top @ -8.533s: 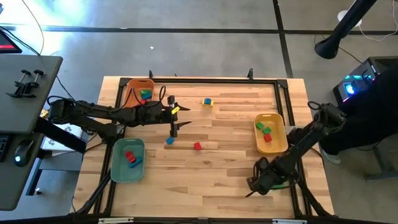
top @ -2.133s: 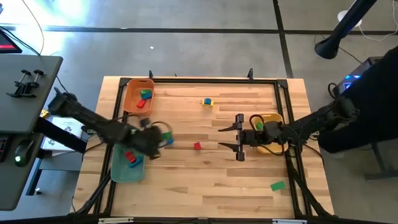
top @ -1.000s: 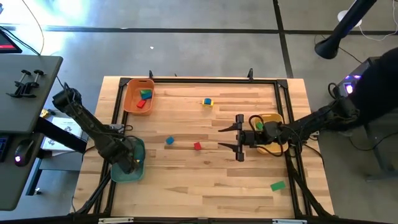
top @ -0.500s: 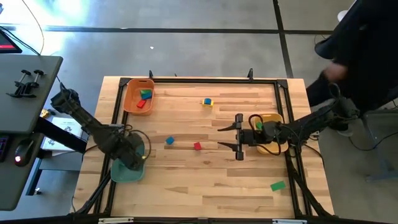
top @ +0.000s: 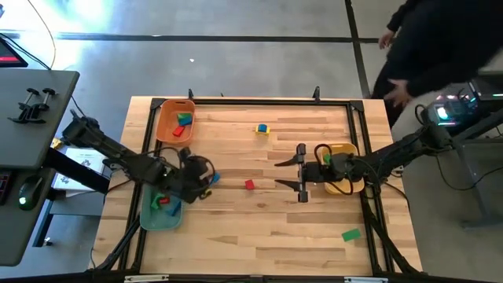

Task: Sort blocks by size
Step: Put the blue half-circle block into the yellow bin

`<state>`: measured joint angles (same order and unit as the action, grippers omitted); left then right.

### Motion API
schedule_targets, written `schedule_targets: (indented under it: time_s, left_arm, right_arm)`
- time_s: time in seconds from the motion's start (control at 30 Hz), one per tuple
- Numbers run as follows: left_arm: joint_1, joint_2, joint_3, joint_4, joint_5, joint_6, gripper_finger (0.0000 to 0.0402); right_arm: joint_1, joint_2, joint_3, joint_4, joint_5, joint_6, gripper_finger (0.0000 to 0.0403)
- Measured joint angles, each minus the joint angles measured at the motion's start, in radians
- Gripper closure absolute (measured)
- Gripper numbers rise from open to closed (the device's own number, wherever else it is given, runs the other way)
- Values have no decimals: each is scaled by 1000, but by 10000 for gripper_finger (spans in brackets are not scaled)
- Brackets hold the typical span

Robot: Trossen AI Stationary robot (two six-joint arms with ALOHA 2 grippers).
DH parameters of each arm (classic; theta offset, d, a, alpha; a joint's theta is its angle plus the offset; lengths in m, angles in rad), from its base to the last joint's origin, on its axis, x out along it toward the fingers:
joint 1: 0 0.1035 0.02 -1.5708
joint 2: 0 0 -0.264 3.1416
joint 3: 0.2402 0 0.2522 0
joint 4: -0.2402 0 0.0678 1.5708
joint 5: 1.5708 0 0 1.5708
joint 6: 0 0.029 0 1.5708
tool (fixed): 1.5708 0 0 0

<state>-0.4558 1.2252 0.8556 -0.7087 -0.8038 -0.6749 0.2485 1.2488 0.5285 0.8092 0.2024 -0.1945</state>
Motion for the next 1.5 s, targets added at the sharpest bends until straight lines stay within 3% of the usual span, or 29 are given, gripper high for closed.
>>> schedule_targets:
  time_s: [0.13, 0.27, 0.43, 0.57, 0.77, 0.93, 1.07, 1.17, 1.33, 1.5]
  left_arm:
    - [95, 26, -44, 115, -81, 51, 184]
    - [216, 49, -89, 224, -86, 44, 184]
    - [331, 88, -99, 318, 49, 80, 184]
    - [359, 126, -99, 334, 135, 135, 184]
    - [361, 152, -105, 332, 121, 154, 184]
    - [401, 149, -190, 425, 106, 181, 173]
    - [440, 149, -263, 565, 181, 189, 151]
    - [445, 152, -304, 772, 252, 243, 137]
    - [442, 156, -337, 1092, 390, 457, 131]
    - [441, 156, -337, 1189, 486, 638, 131]
  right_arm:
    - [0, 0, 0, -23, 1, 22, 187]
    - [0, 0, 0, -23, 4, 22, 187]
    - [0, 0, 0, -23, 46, 48, 187]
    - [-1, 0, 0, -30, 53, 60, 187]
    - [-1, 0, 0, -42, 53, 67, 187]
    - [-1, 0, 0, -44, 54, 67, 187]
    - [-1, 0, 0, -49, 54, 66, 187]
    - [-1, 0, 0, -51, 61, 67, 187]
    - [-9, 0, 0, -111, 73, 122, 187]
    - [-22, 4, 0, -263, 8, 209, 187]
